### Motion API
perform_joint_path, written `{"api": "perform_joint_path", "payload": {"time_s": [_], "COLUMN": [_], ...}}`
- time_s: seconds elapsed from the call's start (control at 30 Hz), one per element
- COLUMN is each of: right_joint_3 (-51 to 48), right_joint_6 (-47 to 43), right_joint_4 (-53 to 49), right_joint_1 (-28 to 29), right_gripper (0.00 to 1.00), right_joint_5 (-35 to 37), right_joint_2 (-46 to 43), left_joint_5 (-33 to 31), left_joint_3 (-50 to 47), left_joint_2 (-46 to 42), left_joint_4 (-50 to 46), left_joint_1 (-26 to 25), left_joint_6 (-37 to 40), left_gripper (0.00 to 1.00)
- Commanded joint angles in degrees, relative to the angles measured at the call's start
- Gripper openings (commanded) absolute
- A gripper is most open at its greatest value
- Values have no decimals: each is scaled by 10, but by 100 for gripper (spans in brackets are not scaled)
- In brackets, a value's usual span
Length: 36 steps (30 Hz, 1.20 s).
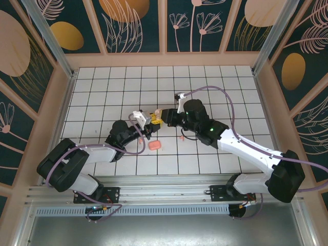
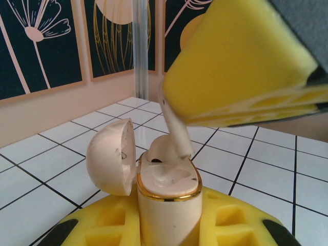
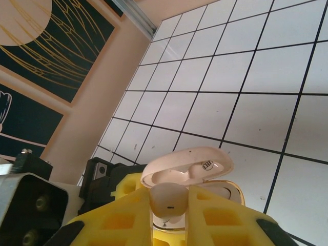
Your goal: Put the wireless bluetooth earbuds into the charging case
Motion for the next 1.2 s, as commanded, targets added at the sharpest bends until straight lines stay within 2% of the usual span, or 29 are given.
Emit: {"api": "perform_joint_path", "payload": {"time_s": [0.0, 0.33, 0.73, 1.17], "right_joint_3": [14, 18, 3, 24], "right_joint_6": [-13, -23, -31, -24], "right_joint_4": [30, 13, -30, 1], "right_joint_1": [8, 18, 27, 26], "right_gripper": [20, 19, 19, 20], "right_joint_5": [6, -2, 31, 51], "right_joint_2": [10, 16, 0, 12], "left_joint_5": [0, -7, -7, -5], "left_joint_3": [16, 20, 28, 25], "left_joint_2": [-1, -9, -30, -43], "left_joint_4": [30, 27, 22, 10], "left_joint_1": [-4, -4, -4, -4], "left_joint_6": [-11, -11, -13, -9], "left_gripper": [6, 6, 6, 6]}}
